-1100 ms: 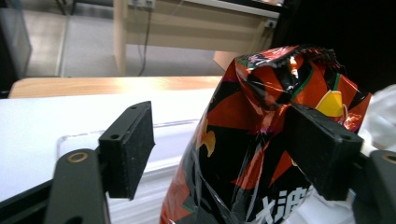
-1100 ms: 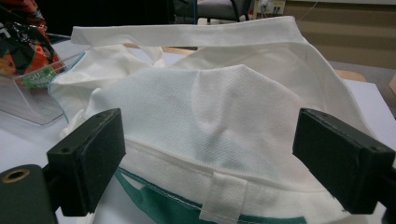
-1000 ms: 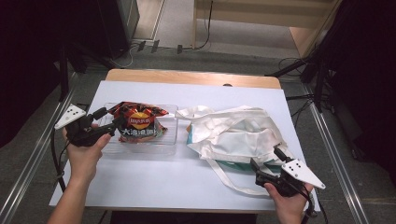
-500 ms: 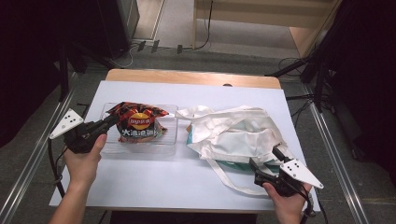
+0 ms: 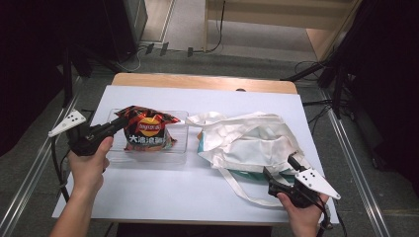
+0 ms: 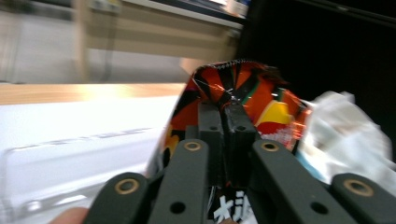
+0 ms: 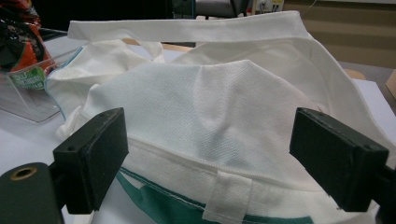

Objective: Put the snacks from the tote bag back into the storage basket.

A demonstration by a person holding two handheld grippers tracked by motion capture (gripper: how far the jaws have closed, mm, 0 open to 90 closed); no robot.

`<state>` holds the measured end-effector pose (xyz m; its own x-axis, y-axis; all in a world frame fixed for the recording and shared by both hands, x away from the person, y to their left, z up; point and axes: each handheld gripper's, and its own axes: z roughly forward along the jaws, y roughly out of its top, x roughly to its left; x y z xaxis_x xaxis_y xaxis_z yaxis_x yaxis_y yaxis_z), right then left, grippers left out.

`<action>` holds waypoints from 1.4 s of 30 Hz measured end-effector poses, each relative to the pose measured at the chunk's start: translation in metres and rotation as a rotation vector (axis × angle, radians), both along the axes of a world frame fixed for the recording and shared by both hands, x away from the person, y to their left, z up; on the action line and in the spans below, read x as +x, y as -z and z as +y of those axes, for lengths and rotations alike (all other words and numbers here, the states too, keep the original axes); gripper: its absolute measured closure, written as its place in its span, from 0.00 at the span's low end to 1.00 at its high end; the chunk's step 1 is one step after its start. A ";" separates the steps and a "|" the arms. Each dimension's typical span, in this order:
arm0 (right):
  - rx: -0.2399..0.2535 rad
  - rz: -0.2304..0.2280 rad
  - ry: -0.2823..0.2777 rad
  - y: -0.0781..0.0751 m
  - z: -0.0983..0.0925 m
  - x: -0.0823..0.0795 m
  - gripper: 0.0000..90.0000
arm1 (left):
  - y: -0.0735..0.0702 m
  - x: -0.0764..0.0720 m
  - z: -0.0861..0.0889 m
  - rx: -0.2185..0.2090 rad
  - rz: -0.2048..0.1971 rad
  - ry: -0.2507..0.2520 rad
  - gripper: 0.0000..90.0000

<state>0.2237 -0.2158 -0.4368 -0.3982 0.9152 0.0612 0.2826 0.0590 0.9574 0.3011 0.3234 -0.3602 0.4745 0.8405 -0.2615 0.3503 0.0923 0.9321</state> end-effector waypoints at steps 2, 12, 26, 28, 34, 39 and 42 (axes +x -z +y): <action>-0.004 0.000 0.000 0.000 0.000 0.000 0.13 | 0.004 0.005 -0.001 0.041 0.013 -0.081 0.91; -0.009 0.003 0.003 0.001 0.000 0.000 0.13 | 0.023 0.001 0.008 0.113 0.057 -0.184 0.63; -0.005 0.003 -0.007 0.002 -0.003 0.001 0.13 | 0.029 -0.029 0.012 0.103 0.000 -0.142 0.20; -0.004 0.003 -0.007 0.002 -0.003 0.001 0.12 | 0.031 -0.032 0.013 0.109 -0.003 -0.131 0.16; -0.002 0.008 -0.014 0.003 -0.006 0.002 0.11 | 0.035 -0.046 0.016 0.116 -0.008 -0.139 0.07; -0.001 0.012 -0.029 0.003 -0.009 0.002 0.08 | 0.037 -0.057 0.022 0.114 -0.007 -0.156 0.00; 0.007 0.020 -0.019 0.004 -0.014 0.002 0.07 | 0.039 -0.063 0.025 0.112 -0.007 -0.153 0.00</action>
